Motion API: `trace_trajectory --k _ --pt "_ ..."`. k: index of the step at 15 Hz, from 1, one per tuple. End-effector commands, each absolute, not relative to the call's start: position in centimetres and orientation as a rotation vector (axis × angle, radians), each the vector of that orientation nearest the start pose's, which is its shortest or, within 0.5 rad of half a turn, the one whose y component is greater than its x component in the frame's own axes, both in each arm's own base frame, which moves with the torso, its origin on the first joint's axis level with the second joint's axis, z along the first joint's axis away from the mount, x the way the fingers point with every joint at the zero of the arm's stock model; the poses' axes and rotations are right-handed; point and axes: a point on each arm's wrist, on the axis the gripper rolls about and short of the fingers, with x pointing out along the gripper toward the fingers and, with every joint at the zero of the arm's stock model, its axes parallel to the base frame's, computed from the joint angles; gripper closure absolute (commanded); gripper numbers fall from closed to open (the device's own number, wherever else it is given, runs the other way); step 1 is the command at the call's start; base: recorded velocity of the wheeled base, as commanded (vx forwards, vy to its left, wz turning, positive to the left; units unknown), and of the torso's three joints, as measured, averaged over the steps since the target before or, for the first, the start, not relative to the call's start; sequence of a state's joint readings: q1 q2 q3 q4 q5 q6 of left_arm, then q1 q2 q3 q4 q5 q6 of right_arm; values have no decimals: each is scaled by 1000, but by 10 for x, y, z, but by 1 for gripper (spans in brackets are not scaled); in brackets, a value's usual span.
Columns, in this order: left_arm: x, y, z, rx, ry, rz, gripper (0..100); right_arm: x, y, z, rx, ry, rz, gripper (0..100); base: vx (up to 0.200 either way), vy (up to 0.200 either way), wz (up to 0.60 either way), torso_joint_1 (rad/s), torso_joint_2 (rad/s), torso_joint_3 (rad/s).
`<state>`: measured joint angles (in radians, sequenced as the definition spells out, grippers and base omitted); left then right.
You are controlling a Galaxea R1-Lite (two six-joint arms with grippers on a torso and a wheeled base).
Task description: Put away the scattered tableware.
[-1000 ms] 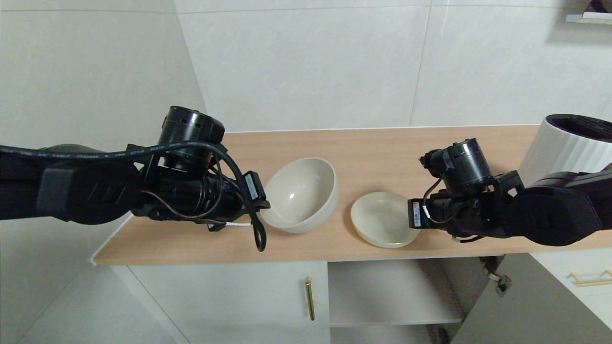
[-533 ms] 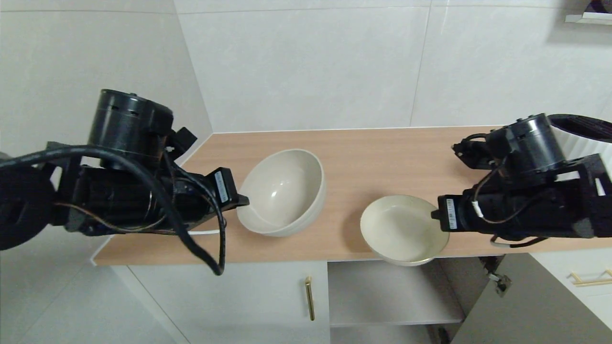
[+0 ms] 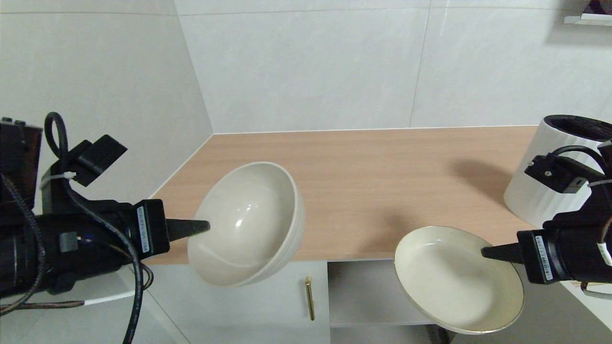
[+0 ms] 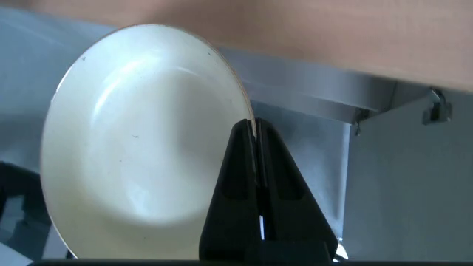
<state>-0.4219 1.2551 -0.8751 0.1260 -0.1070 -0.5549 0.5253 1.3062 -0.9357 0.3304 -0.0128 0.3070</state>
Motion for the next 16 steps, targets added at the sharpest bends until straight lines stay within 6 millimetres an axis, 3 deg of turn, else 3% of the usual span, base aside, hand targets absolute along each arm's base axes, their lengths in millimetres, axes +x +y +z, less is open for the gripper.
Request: trace_trajectory --k 1,5,10,16 --pt "161 -75 244 -447 608 -373 100 155 86 233 112 721 371 100 0 0 0 0 0 0" --pt "165 -77 238 -438 636 -366 100 156 86 229 92 734 372 100 0 0 0 0 0 0" --pt "167 -78 235 -433 651 -363 100 156 86 227 85 738 371 100 -200 0 0 7 2 -1" --pt "173 -81 230 -414 673 -361 100 161 89 224 84 746 369 100 0 0 0 0 0 0"
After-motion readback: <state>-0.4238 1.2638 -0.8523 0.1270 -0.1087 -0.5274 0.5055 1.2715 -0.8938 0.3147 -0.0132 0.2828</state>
